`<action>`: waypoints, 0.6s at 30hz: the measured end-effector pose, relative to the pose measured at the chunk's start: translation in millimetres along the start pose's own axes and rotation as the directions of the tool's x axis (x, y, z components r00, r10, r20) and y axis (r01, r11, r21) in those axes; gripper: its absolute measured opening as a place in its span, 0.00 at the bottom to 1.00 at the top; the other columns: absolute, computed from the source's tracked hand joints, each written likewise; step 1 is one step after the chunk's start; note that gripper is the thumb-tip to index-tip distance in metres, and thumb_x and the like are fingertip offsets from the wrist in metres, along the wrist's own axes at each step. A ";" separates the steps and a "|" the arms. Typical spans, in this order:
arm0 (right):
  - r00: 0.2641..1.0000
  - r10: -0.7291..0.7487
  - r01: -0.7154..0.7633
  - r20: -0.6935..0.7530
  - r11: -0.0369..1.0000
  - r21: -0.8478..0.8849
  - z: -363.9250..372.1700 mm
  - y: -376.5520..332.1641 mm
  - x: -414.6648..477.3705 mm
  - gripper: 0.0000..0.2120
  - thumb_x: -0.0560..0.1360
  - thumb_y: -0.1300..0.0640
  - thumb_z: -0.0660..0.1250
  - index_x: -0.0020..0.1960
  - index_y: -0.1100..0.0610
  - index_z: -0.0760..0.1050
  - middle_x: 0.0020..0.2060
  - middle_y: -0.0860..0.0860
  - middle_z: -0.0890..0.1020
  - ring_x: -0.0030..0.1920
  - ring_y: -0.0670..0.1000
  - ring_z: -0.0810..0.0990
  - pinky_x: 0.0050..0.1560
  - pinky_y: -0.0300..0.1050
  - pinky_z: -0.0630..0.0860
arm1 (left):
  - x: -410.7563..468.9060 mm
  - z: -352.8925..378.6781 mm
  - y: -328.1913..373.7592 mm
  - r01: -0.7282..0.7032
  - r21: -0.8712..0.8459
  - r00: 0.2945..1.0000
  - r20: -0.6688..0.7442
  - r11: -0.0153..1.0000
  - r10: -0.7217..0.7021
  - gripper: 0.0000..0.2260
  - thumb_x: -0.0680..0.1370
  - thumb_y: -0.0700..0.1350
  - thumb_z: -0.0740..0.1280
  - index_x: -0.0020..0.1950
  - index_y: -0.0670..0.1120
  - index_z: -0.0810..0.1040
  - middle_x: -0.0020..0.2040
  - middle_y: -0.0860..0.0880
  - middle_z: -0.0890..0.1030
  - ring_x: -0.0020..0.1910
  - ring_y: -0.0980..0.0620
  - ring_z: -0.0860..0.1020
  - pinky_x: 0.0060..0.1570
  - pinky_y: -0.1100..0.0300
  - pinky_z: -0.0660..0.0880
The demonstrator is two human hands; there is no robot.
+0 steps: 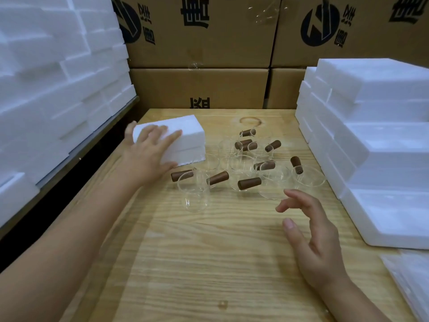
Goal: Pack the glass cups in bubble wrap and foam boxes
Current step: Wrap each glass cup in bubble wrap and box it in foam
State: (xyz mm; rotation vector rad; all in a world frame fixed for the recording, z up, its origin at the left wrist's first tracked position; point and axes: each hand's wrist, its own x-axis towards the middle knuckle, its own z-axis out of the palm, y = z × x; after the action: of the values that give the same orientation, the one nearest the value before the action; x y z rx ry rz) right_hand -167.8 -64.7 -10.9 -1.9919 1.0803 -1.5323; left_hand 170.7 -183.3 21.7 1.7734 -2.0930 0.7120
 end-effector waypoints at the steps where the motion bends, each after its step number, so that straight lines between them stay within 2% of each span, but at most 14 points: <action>1: 1.000 0.006 -0.006 -0.004 1.000 -0.002 0.1 -0.3 -0.1 0.17 0.74 0.50 0.59 0.63 0.47 0.69 0.46 0.49 0.79 0.52 0.48 0.78 0.58 0.36 0.69 | -1.2 4.7 5.5 0.003 0.029 1.000 0.027 1.000 -0.003 0.36 0.71 0.60 0.72 0.76 0.56 0.63 0.72 0.46 0.68 0.72 0.44 0.64 0.71 0.42 0.42; 4: 1.000 0.019 -0.020 -0.017 1.000 -0.017 1.0 -1.9 -0.2 0.15 0.75 0.50 0.59 0.62 0.46 0.69 0.46 0.47 0.80 0.53 0.46 0.78 0.58 0.33 0.68 | 2.4 15.4 8.0 0.033 0.063 0.999 -0.004 0.997 -0.033 0.33 0.71 0.48 0.74 0.74 0.52 0.67 0.71 0.45 0.70 0.69 0.44 0.68 0.70 0.45 0.46; 7: 1.000 0.028 -0.028 -0.009 0.999 -0.030 0.0 -2.1 -0.7 0.16 0.75 0.49 0.58 0.63 0.46 0.69 0.47 0.46 0.80 0.53 0.47 0.78 0.59 0.32 0.67 | 11.8 22.3 2.1 0.059 0.098 0.998 -0.002 0.993 -0.059 0.31 0.71 0.41 0.72 0.72 0.51 0.67 0.70 0.45 0.69 0.69 0.45 0.68 0.69 0.46 0.49; 11: 1.000 0.014 -0.013 0.020 0.998 -0.062 0.3 -2.3 -0.5 0.17 0.75 0.50 0.58 0.64 0.48 0.70 0.47 0.45 0.79 0.53 0.48 0.78 0.60 0.32 0.67 | 26.8 35.4 -12.7 0.078 0.135 0.996 0.022 0.988 -0.082 0.29 0.73 0.38 0.68 0.72 0.50 0.63 0.73 0.46 0.65 0.73 0.46 0.63 0.69 0.46 0.48; 14: 1.000 0.020 -0.019 0.015 0.997 -0.081 0.7 -2.6 0.9 0.18 0.74 0.51 0.59 0.63 0.50 0.71 0.46 0.45 0.79 0.53 0.48 0.79 0.61 0.32 0.66 | 46.6 47.8 -22.6 0.085 0.126 0.994 0.054 0.988 -0.092 0.28 0.75 0.38 0.65 0.73 0.49 0.61 0.75 0.46 0.62 0.76 0.44 0.59 0.70 0.45 0.52; 18: 1.000 0.031 -0.031 -0.004 0.993 -0.116 3.0 -1.7 3.6 0.19 0.70 0.49 0.60 0.61 0.43 0.71 0.43 0.44 0.80 0.51 0.45 0.79 0.58 0.32 0.69 | 79.4 67.6 -30.6 0.096 0.085 0.989 0.101 0.992 -0.104 0.27 0.77 0.37 0.63 0.74 0.48 0.59 0.77 0.44 0.59 0.77 0.43 0.54 0.74 0.43 0.49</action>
State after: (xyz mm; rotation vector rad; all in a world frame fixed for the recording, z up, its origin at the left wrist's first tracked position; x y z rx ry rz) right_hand -164.1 -66.8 -8.4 -2.0399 1.2210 -1.4874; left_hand 191.4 -289.6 12.9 1.9848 -2.0507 0.6978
